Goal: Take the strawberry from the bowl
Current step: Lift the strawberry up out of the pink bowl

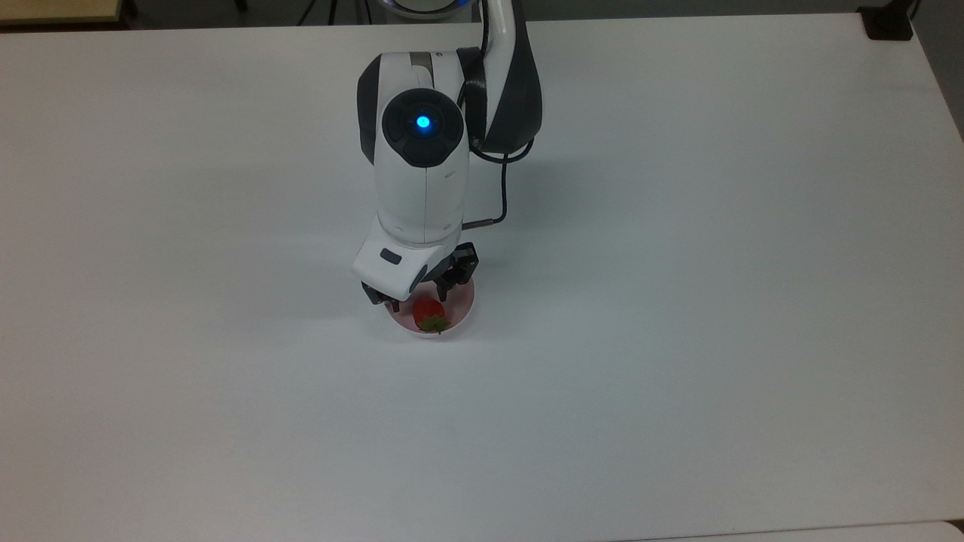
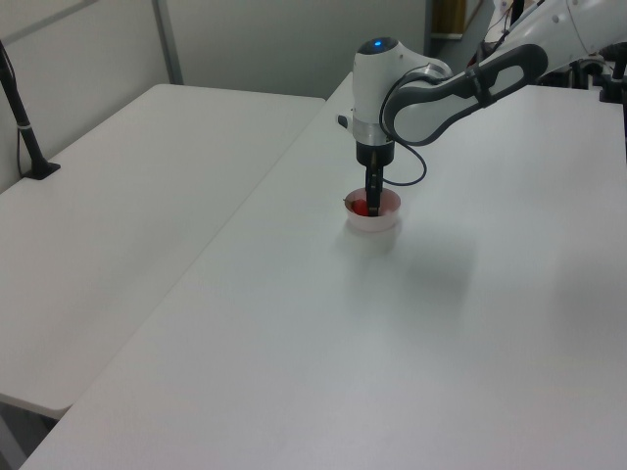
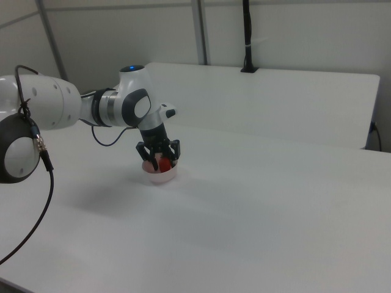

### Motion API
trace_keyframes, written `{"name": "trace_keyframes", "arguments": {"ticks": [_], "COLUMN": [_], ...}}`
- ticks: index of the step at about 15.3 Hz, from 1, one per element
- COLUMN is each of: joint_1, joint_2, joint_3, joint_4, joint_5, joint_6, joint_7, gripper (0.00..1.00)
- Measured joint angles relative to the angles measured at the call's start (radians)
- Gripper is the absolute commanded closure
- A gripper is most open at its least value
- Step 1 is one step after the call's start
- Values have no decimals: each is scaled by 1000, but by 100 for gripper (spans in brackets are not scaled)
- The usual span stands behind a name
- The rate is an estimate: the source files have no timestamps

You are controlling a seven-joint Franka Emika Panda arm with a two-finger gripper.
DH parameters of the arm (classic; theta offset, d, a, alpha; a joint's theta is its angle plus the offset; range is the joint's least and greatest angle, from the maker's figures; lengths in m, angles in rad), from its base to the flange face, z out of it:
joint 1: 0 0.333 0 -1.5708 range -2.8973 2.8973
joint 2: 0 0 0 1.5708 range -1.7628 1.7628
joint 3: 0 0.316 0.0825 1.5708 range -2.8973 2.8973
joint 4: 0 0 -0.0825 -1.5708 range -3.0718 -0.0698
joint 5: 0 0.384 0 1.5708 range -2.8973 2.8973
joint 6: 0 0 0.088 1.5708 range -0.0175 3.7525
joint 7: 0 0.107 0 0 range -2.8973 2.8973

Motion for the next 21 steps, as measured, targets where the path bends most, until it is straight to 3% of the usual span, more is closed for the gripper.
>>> {"name": "trace_keyframes", "arguments": {"ticks": [2, 6, 13, 21], "joint_1": [0, 1, 1, -15], "joint_2": [3, 5, -8, -111], "joint_3": [1, 1, 1, -1], "joint_4": [0, 0, 6, 8], "joint_5": [0, 0, 0, 0], "joint_6": [28, 39, 39, -114], "joint_7": [28, 52, 53, 20], "gripper": [41, 69, 69, 69]}}
